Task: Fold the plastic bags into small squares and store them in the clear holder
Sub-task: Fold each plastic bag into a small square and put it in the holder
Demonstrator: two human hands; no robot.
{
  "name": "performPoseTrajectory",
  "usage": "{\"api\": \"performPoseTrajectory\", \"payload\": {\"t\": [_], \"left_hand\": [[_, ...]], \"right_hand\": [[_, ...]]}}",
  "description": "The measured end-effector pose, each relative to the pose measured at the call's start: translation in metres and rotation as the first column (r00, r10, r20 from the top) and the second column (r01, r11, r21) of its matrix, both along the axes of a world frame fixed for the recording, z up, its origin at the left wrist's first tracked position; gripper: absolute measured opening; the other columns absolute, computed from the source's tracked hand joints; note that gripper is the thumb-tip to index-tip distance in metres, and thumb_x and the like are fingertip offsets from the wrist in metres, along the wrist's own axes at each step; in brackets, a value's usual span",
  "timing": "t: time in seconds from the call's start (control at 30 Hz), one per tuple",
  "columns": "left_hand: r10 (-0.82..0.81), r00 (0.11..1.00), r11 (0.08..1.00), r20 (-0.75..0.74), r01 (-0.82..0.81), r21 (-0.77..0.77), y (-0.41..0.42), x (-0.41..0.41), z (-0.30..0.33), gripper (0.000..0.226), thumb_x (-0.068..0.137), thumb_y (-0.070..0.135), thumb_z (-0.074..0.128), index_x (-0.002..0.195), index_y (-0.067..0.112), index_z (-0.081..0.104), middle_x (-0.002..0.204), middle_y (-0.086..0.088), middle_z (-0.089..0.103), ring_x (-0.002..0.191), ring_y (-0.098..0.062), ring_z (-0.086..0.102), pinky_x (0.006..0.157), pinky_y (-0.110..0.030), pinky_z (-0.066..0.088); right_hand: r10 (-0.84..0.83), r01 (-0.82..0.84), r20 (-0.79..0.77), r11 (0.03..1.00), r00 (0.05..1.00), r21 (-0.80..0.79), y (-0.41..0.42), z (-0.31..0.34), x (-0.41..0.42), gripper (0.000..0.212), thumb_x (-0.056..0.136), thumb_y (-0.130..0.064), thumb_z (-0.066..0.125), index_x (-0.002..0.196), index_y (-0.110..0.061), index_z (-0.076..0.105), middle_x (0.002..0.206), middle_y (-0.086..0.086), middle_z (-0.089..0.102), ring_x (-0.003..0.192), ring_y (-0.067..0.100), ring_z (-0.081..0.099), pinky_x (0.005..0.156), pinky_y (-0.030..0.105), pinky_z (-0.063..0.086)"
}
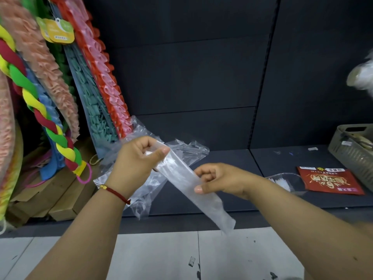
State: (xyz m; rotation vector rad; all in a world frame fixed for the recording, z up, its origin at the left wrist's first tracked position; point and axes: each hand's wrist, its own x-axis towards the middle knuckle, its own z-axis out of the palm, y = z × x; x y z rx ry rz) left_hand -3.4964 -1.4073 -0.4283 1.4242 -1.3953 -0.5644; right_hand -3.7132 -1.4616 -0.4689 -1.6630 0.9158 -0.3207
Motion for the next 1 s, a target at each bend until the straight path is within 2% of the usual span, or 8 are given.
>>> {"api": "performPoseTrajectory", "payload": {"t": [0.13,0.27,0.33,0.43,0.67,0.77,0.87,1.0], "left_hand": [[0.020,0.993,1.000,-0.114,-0.021,-0.009,0.000,-0.010,0.001,0.007,0.085,0.008,0.072,0.082,0.008,0.065,0.060,0.008,0.065,0.053,-0.002,0.057,0.051,-0.016,0.048],[-0.048,0.731,0.976,-0.681,0.181,0.124,0.001,-0.023,-0.007,0.032,0.087,0.029,0.069,0.108,0.007,0.058,0.094,-0.011,0.072,0.082,-0.022,0.070,0.079,-0.036,0.060],[-0.075,0.790,0.951,-0.609,0.241,0.195,0.004,-0.034,-0.014,0.026,0.088,0.030,0.068,0.098,0.006,0.065,0.096,-0.014,0.075,0.089,-0.027,0.072,0.081,-0.037,0.059],[0.020,0.875,0.982,-0.483,0.074,0.175,-0.001,-0.043,-0.015,0.016,0.094,0.011,0.060,0.083,0.005,0.070,0.078,-0.010,0.075,0.074,-0.022,0.073,0.063,-0.026,0.059],[0.135,0.921,0.988,-0.365,-0.099,0.115,-0.015,-0.026,-0.013,0.020,0.095,0.016,0.061,0.082,0.003,0.071,0.074,-0.016,0.060,0.070,-0.022,0.058,0.067,-0.030,0.060],[0.072,0.955,0.991,-0.288,-0.036,0.131,-0.013,-0.030,-0.011,0.019,0.095,0.015,0.061,0.083,0.007,0.073,0.078,-0.018,0.069,0.070,-0.021,0.065,0.075,-0.040,0.061],[0.014,0.969,0.994,-0.247,0.013,0.108,-0.013,-0.040,-0.011,0.020,0.096,0.013,0.060,0.084,0.002,0.071,0.076,-0.018,0.071,0.069,-0.021,0.068,0.072,-0.043,0.061],[-0.050,0.831,0.974,-0.554,0.164,0.157,-0.013,-0.054,-0.013,0.019,0.098,0.016,0.054,0.088,0.008,0.068,0.077,-0.006,0.074,0.069,-0.015,0.071,0.063,-0.024,0.057]], "right_hand": [[-0.084,0.088,0.072,0.994,0.994,-0.056,0.005,-0.002,0.013,0.012,0.079,-0.010,0.079,0.088,-0.004,0.073,0.083,0.004,0.071,0.078,0.013,0.064,0.081,0.029,0.053],[-0.209,0.209,0.180,0.978,0.961,0.017,0.002,0.002,0.013,0.009,0.081,-0.007,0.076,0.089,-0.005,0.074,0.086,0.007,0.074,0.079,0.016,0.068,0.081,0.030,0.057],[-0.221,0.219,0.195,0.975,0.956,0.030,0.002,0.003,0.012,0.013,0.081,-0.007,0.076,0.093,-0.003,0.074,0.091,0.011,0.074,0.082,0.019,0.069,0.085,0.033,0.057],[-0.200,0.200,0.159,0.980,0.967,0.019,0.005,0.000,0.012,0.015,0.078,-0.004,0.078,0.093,-0.004,0.074,0.092,0.008,0.075,0.083,0.016,0.070,0.082,0.029,0.058],[-0.008,-0.033,-0.296,0.991,0.955,-0.133,0.010,-0.014,0.005,0.022,0.073,-0.019,0.085,0.088,-0.020,0.069,0.090,-0.005,0.073,0.088,0.015,0.070,0.084,0.029,0.056],[-0.085,0.076,-0.101,0.993,0.991,-0.095,0.011,-0.013,0.005,0.031,0.075,-0.027,0.082,0.103,-0.022,0.067,0.101,-0.004,0.073,0.094,0.012,0.069,0.089,0.029,0.055],[-0.309,0.324,0.177,0.944,0.934,-0.060,0.011,-0.006,0.009,0.007,0.084,-0.018,0.076,0.087,-0.013,0.071,0.088,0.004,0.072,0.080,0.013,0.065,0.084,0.028,0.053],[-0.459,0.483,0.324,0.876,0.827,0.008,0.008,-0.004,0.009,0.006,0.085,-0.010,0.073,0.082,-0.004,0.073,0.084,0.012,0.070,0.077,0.019,0.061,0.087,0.040,0.053]]}}
